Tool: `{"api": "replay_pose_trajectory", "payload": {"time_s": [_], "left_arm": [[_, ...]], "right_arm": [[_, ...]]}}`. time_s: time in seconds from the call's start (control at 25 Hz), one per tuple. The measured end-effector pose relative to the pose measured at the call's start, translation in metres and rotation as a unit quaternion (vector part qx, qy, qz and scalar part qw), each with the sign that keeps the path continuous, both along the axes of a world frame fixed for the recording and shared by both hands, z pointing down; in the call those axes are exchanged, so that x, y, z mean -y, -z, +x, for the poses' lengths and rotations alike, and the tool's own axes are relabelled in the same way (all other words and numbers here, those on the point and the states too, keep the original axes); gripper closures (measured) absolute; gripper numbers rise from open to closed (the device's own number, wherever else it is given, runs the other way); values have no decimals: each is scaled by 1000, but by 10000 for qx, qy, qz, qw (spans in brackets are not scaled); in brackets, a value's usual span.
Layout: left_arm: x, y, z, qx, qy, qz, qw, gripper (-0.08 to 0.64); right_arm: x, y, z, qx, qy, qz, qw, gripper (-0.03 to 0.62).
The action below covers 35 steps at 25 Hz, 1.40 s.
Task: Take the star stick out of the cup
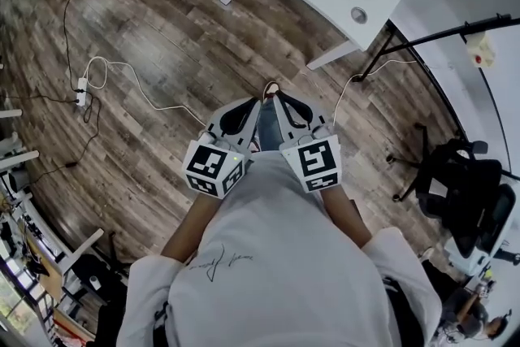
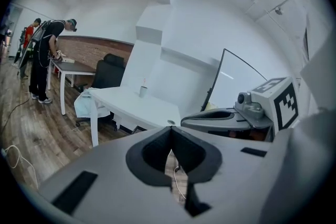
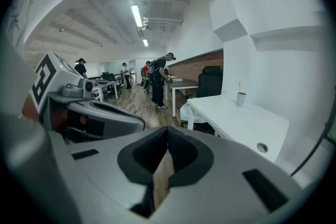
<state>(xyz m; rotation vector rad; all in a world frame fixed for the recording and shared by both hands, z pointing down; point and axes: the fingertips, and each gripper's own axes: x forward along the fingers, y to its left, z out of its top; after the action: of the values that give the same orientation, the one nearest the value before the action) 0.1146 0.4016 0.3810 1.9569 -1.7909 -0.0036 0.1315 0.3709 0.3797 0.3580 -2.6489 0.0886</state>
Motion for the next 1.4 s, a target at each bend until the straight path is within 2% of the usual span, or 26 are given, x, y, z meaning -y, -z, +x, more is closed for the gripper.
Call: {"api": "replay_pose_trajectory", "payload": {"time_s": [0.24, 0.64, 0.92, 1.12, 1.4], "left_arm": [[71, -6, -13, -15, -116, -194, 9997, 557], [159, -7, -58, 203, 29, -409, 9990, 557], [212, 4, -71, 363, 18, -228, 9991, 557], [233, 10, -85, 481, 142, -147, 9986, 557], [260, 19, -113, 589, 323, 2, 9977, 557]], "right_arm": [[68, -5, -27, -50, 202, -115, 9997, 584], [169, -9, -57, 227, 38, -334, 9992, 584], [216, -5, -67, 446, -69, -462, 9979, 584], [248, 6, -66, 747, -399, -283, 9960, 584], [277, 12, -68, 928, -796, -367, 9918, 584]]}}
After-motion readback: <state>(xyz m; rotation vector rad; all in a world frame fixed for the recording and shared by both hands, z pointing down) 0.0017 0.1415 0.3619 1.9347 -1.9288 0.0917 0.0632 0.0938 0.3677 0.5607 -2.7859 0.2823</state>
